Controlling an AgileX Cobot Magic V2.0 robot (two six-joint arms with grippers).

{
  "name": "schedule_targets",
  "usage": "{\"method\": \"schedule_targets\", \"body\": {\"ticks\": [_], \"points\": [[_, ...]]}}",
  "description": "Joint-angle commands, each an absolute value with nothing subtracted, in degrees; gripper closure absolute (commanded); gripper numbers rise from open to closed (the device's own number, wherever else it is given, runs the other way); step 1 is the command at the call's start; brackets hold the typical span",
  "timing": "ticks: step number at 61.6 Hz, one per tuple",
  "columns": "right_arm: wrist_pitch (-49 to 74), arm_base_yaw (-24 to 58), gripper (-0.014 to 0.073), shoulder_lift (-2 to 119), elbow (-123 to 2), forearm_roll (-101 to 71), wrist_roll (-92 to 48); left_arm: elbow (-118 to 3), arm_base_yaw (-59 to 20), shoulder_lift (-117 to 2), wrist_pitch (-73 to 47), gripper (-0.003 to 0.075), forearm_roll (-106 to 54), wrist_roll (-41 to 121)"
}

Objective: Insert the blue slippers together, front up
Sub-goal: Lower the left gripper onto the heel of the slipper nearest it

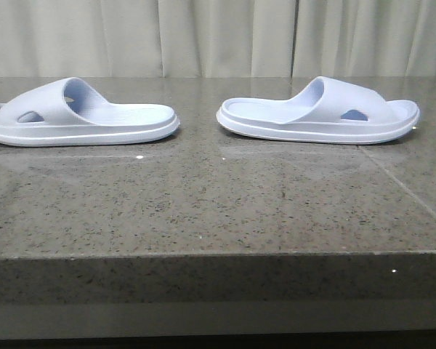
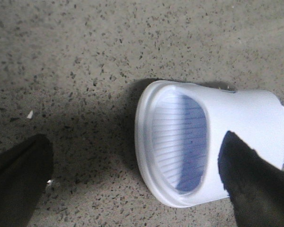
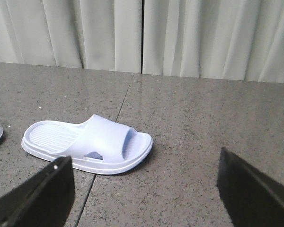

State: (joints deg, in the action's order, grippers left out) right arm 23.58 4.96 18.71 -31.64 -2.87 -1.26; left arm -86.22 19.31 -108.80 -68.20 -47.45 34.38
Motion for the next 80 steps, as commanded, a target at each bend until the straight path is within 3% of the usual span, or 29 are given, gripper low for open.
{"method": "schedule_targets", "body": {"ticks": [1,10,34,53,65,80], "points": [[19.34,4.82,-0.0039,19.66,-33.58,-2.30,-1.43,-88.11,19.31,-107.32,-69.23,0.0027,-50.36,34.76],[19.34,4.82,-0.0039,19.66,-33.58,-2.30,-1.43,-88.11,19.31,-109.06,-69.39,0.0041,-50.23,34.76],[19.34,4.82,-0.0039,19.66,-33.58,-2.30,-1.43,-88.11,16.75,-111.99,-71.50,0.0306,-48.98,34.76],[19.34,4.82,-0.0039,19.66,-33.58,-2.30,-1.43,-88.11,15.83,-112.40,-72.60,0.0318,-47.16,34.76],[19.34,4.82,-0.0039,19.66,-33.58,-2.30,-1.43,-87.96,15.27,-112.86,-73.71,0.0412,-47.28,34.76],[19.34,4.82,-0.0039,19.66,-33.58,-2.30,-1.43,-87.73,12.74,-112.86,-73.83,0.0419,-46.29,34.76]]}}
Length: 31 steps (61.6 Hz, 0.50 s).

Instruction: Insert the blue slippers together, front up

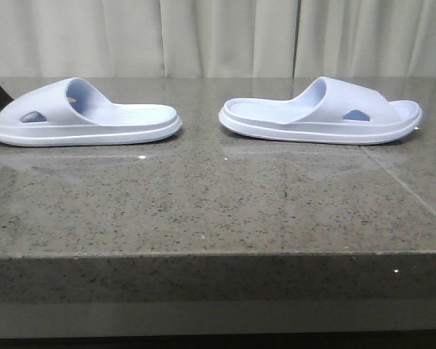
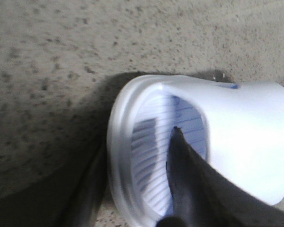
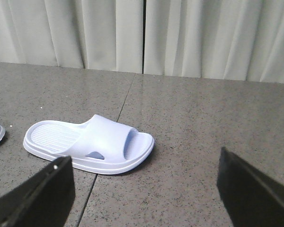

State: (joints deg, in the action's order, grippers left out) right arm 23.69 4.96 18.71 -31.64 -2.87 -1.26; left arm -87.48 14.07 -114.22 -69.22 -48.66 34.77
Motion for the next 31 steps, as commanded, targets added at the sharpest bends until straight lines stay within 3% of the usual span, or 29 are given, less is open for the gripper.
{"method": "schedule_targets", "body": {"ticks": [1,21,27,31], "points": [[19.34,4.82,-0.0039,19.66,-33.58,-2.30,-1.43,-87.73,12.57,-112.86,-73.83,0.0419,-46.17,34.76],[19.34,4.82,-0.0039,19.66,-33.58,-2.30,-1.43,-85.40,11.23,-112.86,-73.91,0.0421,-49.44,33.87],[19.34,4.82,-0.0039,19.66,-33.58,-2.30,-1.43,-84.71,11.23,-112.86,-73.91,0.0486,-51.75,33.87],[19.42,4.82,-0.0039,19.66,-33.58,-2.31,-1.43,-84.18,11.23,-112.86,-73.91,0.0577,-52.65,33.87]]}}
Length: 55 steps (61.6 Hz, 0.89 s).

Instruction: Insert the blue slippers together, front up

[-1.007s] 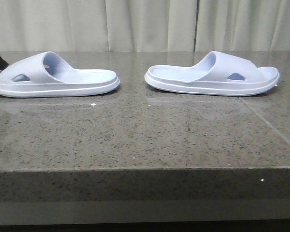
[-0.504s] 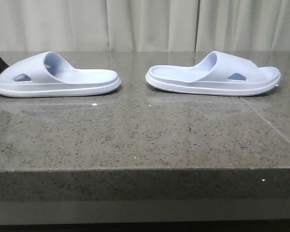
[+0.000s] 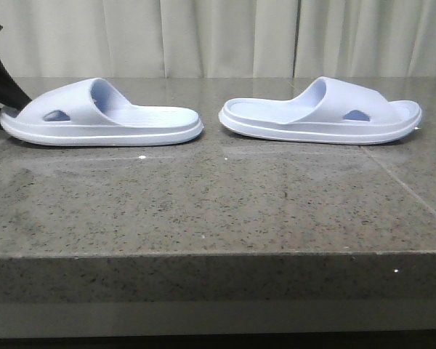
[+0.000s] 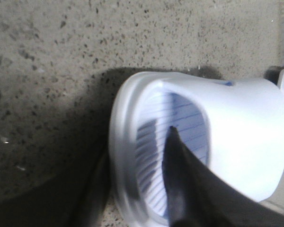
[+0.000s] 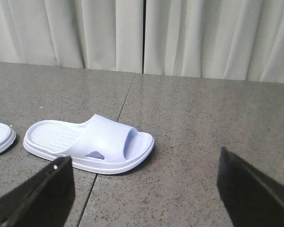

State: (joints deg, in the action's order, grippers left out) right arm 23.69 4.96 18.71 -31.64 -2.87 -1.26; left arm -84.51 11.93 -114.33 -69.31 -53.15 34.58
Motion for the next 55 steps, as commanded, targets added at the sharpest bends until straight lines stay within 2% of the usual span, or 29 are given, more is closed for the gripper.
{"method": "schedule_targets", "body": {"ticks": [1,5,10,55], "points": [[19.42,4.82,-0.0039,19.66,-33.58,-2.31,-1.43,-84.18,11.23,-112.86,-73.91,0.0586,-52.80,33.87],[19.42,4.82,-0.0039,19.66,-33.58,-2.31,-1.43,-84.18,11.23,-112.86,-73.91,0.0673,-53.16,33.87],[19.49,4.82,-0.0039,19.66,-33.58,-2.31,-1.43,-84.18,11.23,-112.86,-73.91,0.0738,-54.69,33.87],[19.81,4.82,-0.0039,19.66,-33.58,-2.31,-1.43,-84.29,14.58,-101.38,-73.91,0.0739,-69.04,29.93]]}}
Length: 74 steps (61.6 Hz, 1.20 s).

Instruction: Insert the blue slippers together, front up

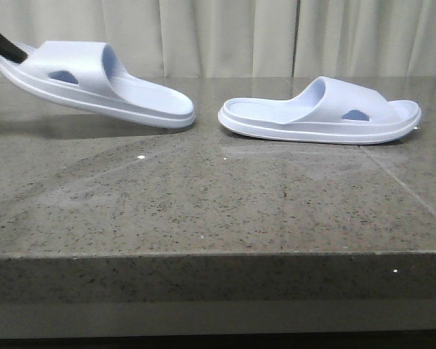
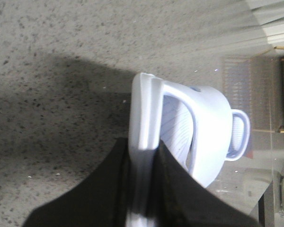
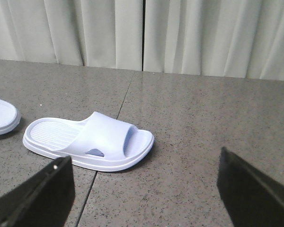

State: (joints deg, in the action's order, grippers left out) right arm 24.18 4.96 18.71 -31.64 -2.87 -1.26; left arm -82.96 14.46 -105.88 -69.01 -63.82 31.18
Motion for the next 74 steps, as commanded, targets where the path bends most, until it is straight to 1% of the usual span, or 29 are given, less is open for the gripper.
{"method": "schedule_targets", "body": {"ticks": [1,13,42,47,54,59,62,74], "points": [[19.81,4.82,-0.0039,19.66,-33.58,-2.31,-1.43,-84.29,14.58,-101.18,-73.91,0.0739,-69.21,29.84],[19.81,4.82,-0.0039,19.66,-33.53,-2.31,-1.43,-84.29,14.58,-98.51,-73.91,0.0739,-75.74,28.78],[20.89,4.82,-0.0039,19.66,-33.40,-2.36,-1.43,-84.29,14.22,-95.54,-73.91,0.0739,-75.73,27.29],[21.60,4.82,-0.0039,21.14,-34.53,-2.36,-1.21,-84.29,14.22,-95.54,-73.91,0.0739,-75.73,27.29],[25.06,4.82,-0.0039,28.81,-38.94,-2.30,1.78,-84.29,14.22,-95.54,-73.91,0.0739,-75.73,27.29],[27.20,4.82,-0.0039,37.05,-42.98,-2.30,2.65,-84.29,14.22,-95.54,-73.91,0.0739,-75.73,27.29],[28.11,4.82,-0.0039,43.68,-47.14,-2.30,2.66,-84.29,14.22,-95.54,-73.91,0.0739,-75.73,27.29],[32.04,4.11,-0.0039,63.31,-60.35,-2.30,2.66,-84.29,14.22,-95.54,-73.91,0.0739,-75.73,27.29]]}}
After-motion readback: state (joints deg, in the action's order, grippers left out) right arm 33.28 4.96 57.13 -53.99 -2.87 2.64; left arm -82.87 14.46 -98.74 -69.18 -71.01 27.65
